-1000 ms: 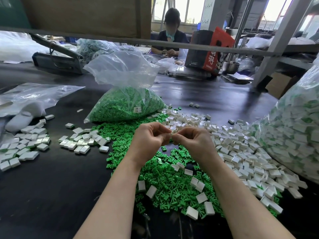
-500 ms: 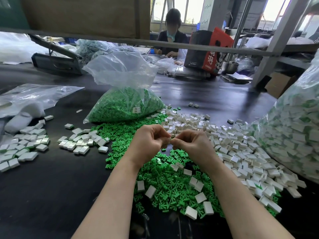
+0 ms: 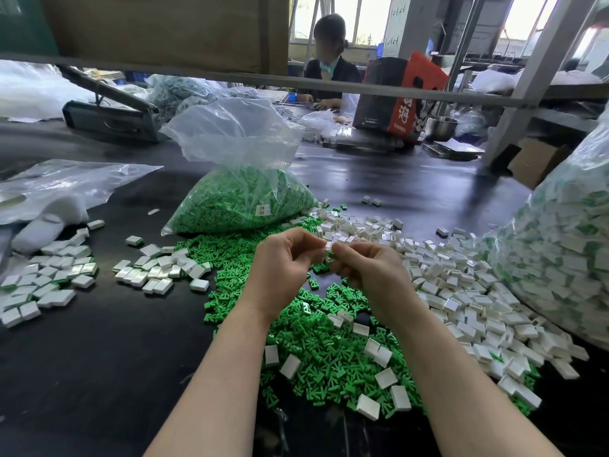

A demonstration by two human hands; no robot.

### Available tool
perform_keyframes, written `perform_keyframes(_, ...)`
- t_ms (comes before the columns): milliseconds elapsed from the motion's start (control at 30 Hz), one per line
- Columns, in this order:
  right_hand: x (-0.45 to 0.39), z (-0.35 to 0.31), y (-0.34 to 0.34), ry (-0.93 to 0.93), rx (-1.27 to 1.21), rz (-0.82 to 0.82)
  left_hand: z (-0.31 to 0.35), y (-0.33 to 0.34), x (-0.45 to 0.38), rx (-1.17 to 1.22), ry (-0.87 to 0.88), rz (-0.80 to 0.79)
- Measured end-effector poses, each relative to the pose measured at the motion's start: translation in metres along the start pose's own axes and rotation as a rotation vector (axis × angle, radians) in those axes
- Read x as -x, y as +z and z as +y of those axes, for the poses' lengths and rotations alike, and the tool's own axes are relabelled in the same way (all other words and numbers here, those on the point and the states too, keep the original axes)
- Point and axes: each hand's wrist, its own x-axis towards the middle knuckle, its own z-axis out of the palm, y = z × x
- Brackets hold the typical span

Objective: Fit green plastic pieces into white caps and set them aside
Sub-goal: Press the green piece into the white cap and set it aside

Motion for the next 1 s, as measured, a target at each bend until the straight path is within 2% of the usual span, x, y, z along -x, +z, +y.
perform_keyframes(100, -0.0009, -0.0001, 0.0000, 0.093, -0.159, 0.025, -0.0002, 0.0021, 0.0002, 0.002, 0.001, 0.006)
perform_keyframes(233, -0.0018, -0.0010, -0.0047, 0.113, -0.222, 0.076, -0.0018, 0.0021, -0.0001, 0.020, -0.057, 0.048)
perform_keyframes(400, 0.0009, -0.0030, -0.0019, -0.026, -0.101, 0.090, 0.0023, 0.0036, 0.0004, 0.247, -0.220, 0.011)
perform_keyframes(533, 0.0025, -0.0032, 0.0007, -0.115, -0.004, 0.092, 0.0040, 0.0035, 0.0000, 0.394, -0.283, 0.004)
perform_keyframes(1000, 0.0034, -0.0045, 0.0015, -0.151, 0.057, 0.058, 0.0048, 0.0038, 0.0010, 0.429, -0.268, 0.004)
